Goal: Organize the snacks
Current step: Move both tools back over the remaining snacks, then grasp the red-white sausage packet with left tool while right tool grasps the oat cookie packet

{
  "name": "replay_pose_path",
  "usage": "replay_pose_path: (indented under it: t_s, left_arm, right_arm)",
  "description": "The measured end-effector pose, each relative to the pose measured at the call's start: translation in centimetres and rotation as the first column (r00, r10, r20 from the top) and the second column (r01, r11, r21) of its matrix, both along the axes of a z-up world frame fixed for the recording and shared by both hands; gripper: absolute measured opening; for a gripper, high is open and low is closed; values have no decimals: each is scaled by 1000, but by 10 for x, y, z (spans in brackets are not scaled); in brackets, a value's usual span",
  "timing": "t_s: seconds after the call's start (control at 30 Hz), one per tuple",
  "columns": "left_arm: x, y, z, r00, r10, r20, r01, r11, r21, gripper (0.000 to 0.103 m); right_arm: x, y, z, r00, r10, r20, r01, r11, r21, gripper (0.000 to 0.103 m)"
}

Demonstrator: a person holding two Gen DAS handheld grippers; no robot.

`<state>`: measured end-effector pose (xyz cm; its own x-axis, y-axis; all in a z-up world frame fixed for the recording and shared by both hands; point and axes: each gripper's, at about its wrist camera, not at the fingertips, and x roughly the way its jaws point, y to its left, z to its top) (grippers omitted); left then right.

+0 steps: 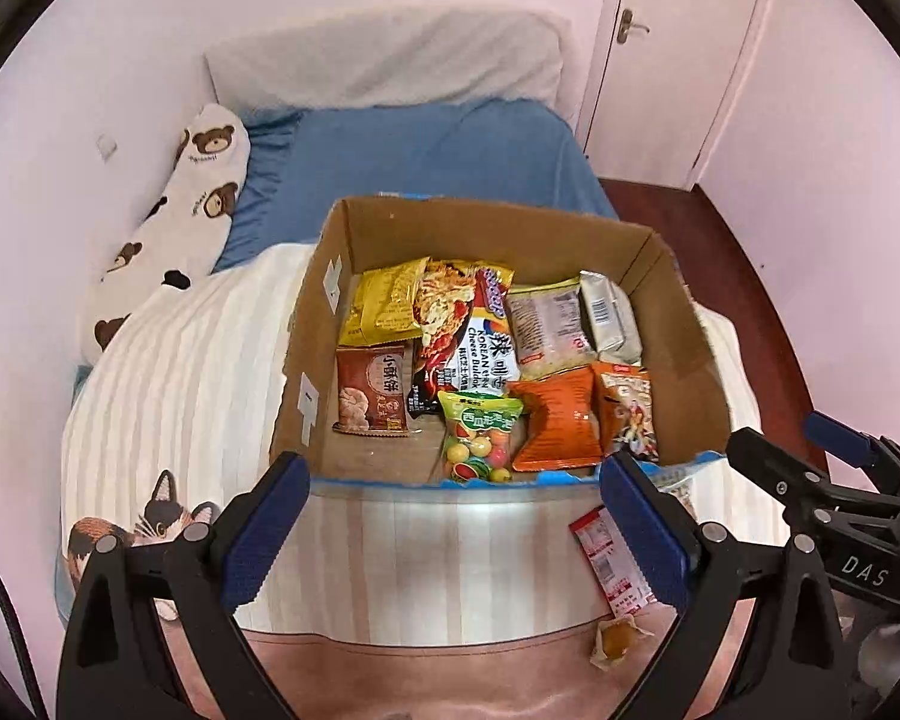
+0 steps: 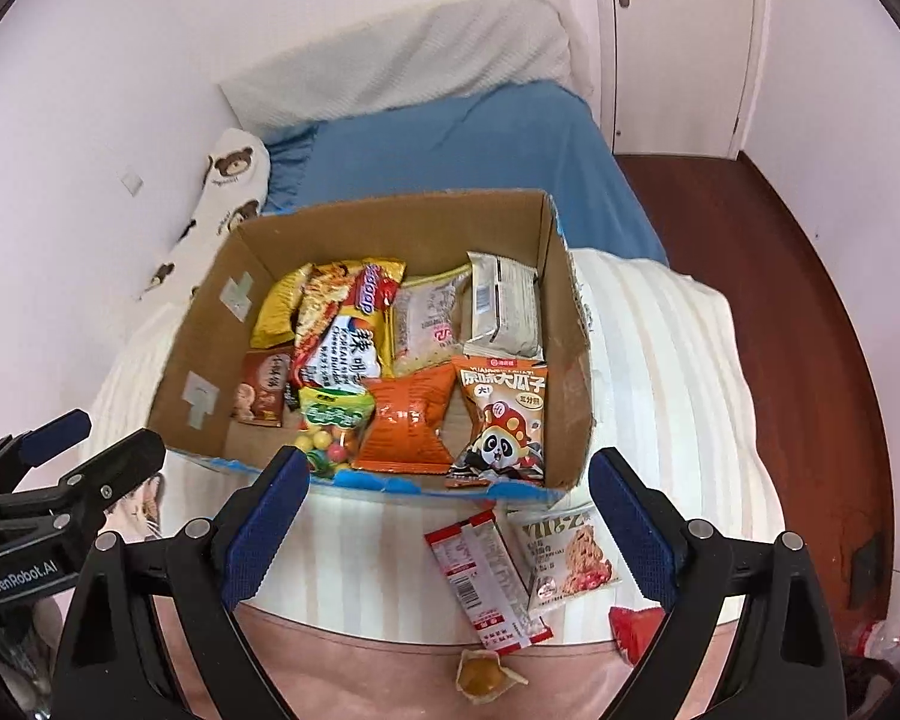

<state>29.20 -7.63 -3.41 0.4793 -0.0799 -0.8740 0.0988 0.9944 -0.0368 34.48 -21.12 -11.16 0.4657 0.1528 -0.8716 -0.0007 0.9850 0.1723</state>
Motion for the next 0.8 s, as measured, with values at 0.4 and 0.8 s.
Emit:
replay_pose_path:
  t_s: [0.4, 0.8]
  left_arm:
    - [-36, -30, -21, 999, -23, -41, 22, 999, -24, 99]
    - [-22, -78, -164, 929, 40, -367, -37, 999, 14, 99]
  right_arm:
    - [-42, -47, -16, 999, -46, -29, 50, 989, 142, 96]
    - [-27, -95, -156, 963, -12, -270, 57, 986, 158, 71]
